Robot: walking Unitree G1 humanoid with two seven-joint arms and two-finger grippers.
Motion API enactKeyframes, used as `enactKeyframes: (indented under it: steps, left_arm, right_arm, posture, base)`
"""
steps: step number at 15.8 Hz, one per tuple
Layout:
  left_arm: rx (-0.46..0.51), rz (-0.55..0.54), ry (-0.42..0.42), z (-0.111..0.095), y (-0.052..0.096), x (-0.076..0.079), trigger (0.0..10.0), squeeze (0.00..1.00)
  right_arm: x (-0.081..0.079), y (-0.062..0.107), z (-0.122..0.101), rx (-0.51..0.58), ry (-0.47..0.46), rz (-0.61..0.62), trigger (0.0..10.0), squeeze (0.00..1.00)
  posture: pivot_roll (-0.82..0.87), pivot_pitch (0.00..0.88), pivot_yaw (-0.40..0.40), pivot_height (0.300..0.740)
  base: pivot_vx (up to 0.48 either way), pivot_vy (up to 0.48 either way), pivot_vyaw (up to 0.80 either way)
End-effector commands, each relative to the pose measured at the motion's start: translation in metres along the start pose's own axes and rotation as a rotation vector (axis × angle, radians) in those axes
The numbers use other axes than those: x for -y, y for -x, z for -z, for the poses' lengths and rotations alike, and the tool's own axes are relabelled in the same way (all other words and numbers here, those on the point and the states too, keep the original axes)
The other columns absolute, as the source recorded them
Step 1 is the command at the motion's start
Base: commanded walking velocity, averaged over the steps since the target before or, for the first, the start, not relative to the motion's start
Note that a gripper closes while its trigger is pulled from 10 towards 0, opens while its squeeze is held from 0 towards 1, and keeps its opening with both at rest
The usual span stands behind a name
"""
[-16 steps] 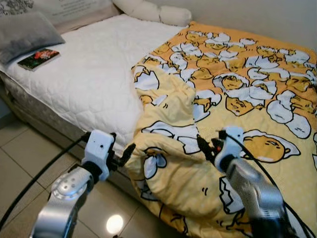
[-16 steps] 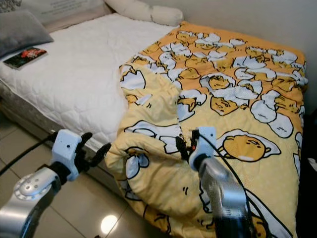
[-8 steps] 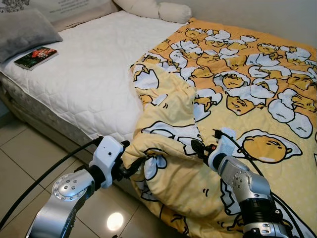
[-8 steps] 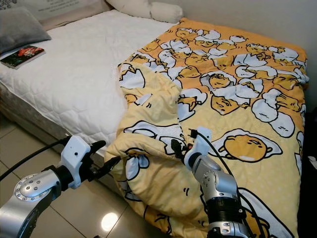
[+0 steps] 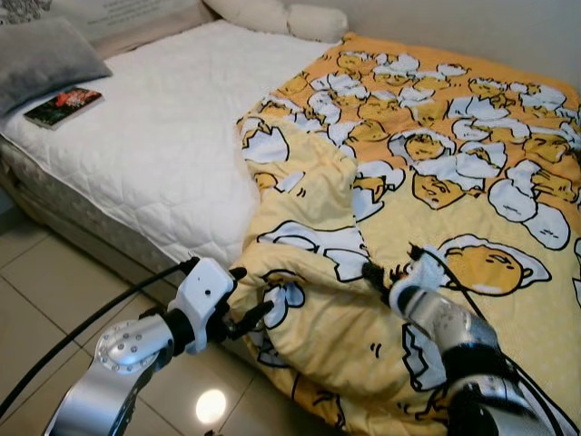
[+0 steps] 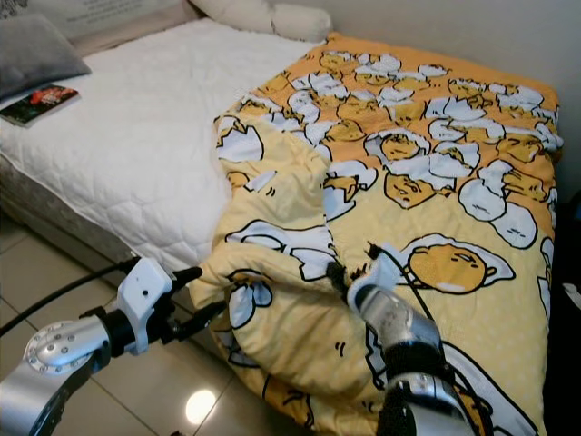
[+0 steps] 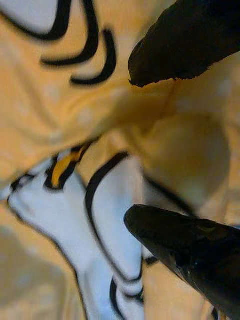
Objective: Clean up the room
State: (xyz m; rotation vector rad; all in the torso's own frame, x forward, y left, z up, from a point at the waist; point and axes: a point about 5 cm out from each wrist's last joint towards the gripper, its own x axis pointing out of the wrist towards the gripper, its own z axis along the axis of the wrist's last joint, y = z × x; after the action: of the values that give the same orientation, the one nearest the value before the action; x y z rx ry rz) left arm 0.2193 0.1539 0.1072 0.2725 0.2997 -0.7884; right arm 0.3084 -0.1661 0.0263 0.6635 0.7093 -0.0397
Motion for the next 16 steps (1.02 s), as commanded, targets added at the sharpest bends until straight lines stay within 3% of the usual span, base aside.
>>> enactKeyframes:
  steps: [1,5,6,7,9,16]
  left_arm:
    - [0.002,0.009,-0.022,-0.002,-0.001,0.0,10.0,0.0]
    - [0.0,0.019,-0.031,-0.001,-0.005,-0.001,10.0,0.0]
    - [-0.001,0.02,-0.034,-0.001,-0.006,-0.001,10.0,0.0]
    - [-0.002,0.021,-0.036,-0.001,-0.006,-0.001,10.0,0.0]
    - [-0.005,0.02,-0.042,-0.001,-0.007,-0.002,10.0,0.0]
    - [-0.015,0.031,-0.061,0.0,-0.004,-0.003,10.0,0.0]
  right_arm:
    - [-0.003,-0.001,-0.005,0.01,-0.022,-0.025,10.0,0.0]
    - [-0.014,-0.007,-0.003,-0.018,-0.079,-0.102,10.0,0.0]
    - [-0.015,-0.008,-0.001,-0.024,-0.08,-0.095,4.2,0.0]
    - [-0.015,-0.009,0.0,-0.026,-0.082,-0.094,4.2,0.0]
    - [-0.015,-0.01,0.0,-0.021,-0.078,-0.085,0.0,0.0]
    - [-0.014,-0.013,0.0,-0.011,-0.07,-0.091,0.0,0.0]
  posture:
    - [-0.03,0.021,-0.023,0.74]
    - [-0.03,0.018,-0.022,0.74]
    - [-0.03,0.018,-0.021,0.74]
    - [-0.03,0.017,-0.021,0.74]
    - [-0.03,0.015,-0.02,0.74]
    - [-0.02,0.007,-0.017,0.74]
  base:
    - [0.0,0.0,0.0]
    - [0.0,0.0,0.0]
    - [0.0,0.0,0.0]
    - [0.0,0.0,0.0]
    - [0.0,0.0,0.0]
    - [0.0,0.0,0.0]
